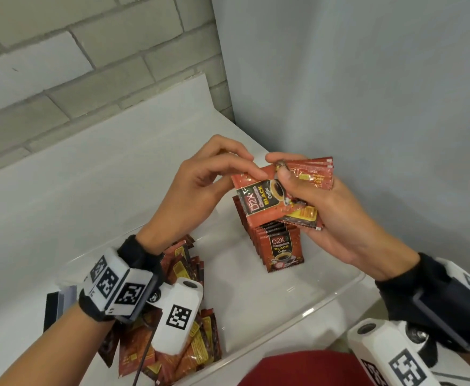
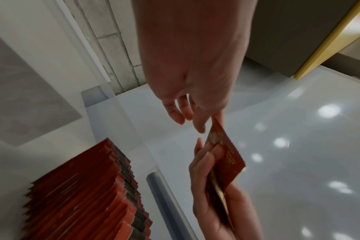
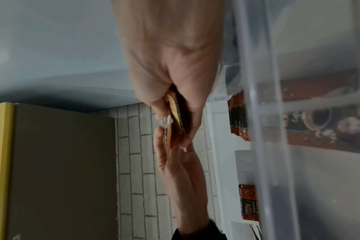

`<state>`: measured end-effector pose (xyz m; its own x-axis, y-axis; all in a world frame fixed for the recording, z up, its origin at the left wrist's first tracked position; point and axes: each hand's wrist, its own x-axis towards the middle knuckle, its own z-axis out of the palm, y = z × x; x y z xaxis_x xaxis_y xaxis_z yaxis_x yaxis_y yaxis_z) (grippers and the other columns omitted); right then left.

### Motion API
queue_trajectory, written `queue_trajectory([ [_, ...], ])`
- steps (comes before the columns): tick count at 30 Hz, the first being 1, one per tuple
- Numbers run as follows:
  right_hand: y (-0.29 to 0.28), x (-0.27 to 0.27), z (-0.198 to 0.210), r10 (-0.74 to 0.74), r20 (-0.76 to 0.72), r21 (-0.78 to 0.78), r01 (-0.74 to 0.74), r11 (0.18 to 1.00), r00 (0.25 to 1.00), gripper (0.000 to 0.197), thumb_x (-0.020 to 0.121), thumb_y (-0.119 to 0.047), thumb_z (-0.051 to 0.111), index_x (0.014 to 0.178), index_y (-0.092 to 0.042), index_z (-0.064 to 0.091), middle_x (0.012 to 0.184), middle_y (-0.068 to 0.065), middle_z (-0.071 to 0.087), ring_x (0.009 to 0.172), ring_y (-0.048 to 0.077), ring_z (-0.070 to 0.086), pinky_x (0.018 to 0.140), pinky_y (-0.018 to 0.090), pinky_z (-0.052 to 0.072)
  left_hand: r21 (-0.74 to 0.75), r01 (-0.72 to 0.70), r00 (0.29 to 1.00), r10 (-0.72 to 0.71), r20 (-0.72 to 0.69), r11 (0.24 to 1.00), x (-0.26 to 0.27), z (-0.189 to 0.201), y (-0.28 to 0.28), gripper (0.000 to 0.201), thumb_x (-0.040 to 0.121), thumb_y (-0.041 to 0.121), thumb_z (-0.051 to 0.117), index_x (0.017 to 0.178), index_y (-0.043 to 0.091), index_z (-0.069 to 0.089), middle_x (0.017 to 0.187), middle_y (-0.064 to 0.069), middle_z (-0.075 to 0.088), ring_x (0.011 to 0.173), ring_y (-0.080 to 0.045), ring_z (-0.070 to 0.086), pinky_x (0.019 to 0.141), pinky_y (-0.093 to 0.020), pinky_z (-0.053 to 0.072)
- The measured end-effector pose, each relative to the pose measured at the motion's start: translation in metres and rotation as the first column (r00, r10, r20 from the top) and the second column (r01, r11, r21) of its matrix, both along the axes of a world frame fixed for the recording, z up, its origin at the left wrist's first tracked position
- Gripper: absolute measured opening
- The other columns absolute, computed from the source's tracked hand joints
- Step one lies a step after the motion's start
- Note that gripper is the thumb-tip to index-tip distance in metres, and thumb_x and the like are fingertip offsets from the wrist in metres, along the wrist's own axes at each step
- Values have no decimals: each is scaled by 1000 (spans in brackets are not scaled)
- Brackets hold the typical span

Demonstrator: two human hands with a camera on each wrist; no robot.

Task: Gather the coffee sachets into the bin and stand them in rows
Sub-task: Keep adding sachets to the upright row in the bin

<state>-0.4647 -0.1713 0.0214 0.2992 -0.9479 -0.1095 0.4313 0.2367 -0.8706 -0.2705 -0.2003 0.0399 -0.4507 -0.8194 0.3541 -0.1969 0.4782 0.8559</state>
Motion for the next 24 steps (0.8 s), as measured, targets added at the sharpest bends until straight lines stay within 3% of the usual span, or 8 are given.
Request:
queue_trajectory([
  [2,0,0,-1,-25,8,-10,25,1000,1000,38,84,-18,60,122,-17,59,110,8,71,98,24,70,77,30,58,18,-28,1000,28,-4,999,-1,1,1,31,99,3,45,107,18,71,104,-3,56,100,-11,55,78,-26,52],
  [5,-1,0,-2,-55,12,-24,55,998,998,41,83,-15,62,123,-20,59,113,9,70,102,26,69,79,32,57,104,-65,997,69,-31,992,-5,4,3,27,103,14,39,122,20,58,101,-2,61,94,-12,60,78,-28,52],
  [8,-2,1,-3,-69,26,-30,70,997,997,42,81,-12,63,122,-21,58,113,10,69,102,27,69,78,33,56,188,-34,998,43,-43,982,-6,4,6,36,91,32,61,124,24,50,104,-1,61,96,-17,64,77,-29,55],
  [12,-2,1,-2,-61,47,-52,63,997,997,43,81,-8,63,121,-22,58,112,11,70,102,27,69,78,35,57,242,6,999,5,-44,970,-7,1,8,55,74,20,80,119,31,50,104,8,58,103,-28,62,83,-45,58],
  [15,-1,2,-2,-71,34,-67,73,995,997,41,84,-6,62,121,-23,58,112,9,70,103,27,68,82,38,56,223,-16,999,24,-31,975,-5,5,8,44,76,13,79,112,25,56,106,10,61,102,-28,62,84,-51,55],
  [18,-1,4,-1,-128,79,-66,133,989,989,37,86,-13,61,121,-20,56,103,6,72,94,22,70,78,34,57,158,5,1000,-7,12,987,-2,8,9,24,80,9,75,103,11,69,112,-7,62,104,-30,61,86,-56,51],
  [22,-4,2,0,-321,216,10,327,945,922,33,85,-23,63,117,-17,54,87,11,65,79,19,65,79,32,54,145,169,960,-196,201,975,-1,11,12,22,81,12,72,103,11,75,107,-10,63,104,-27,61,89,-48,50],
  [24,-4,2,0,-349,200,18,352,936,916,28,86,-27,63,111,-18,56,88,12,63,80,20,64,85,34,52,154,334,869,-367,332,930,-7,6,16,26,83,9,72,109,9,73,106,-4,63,100,-12,61,88,-30,50],
])
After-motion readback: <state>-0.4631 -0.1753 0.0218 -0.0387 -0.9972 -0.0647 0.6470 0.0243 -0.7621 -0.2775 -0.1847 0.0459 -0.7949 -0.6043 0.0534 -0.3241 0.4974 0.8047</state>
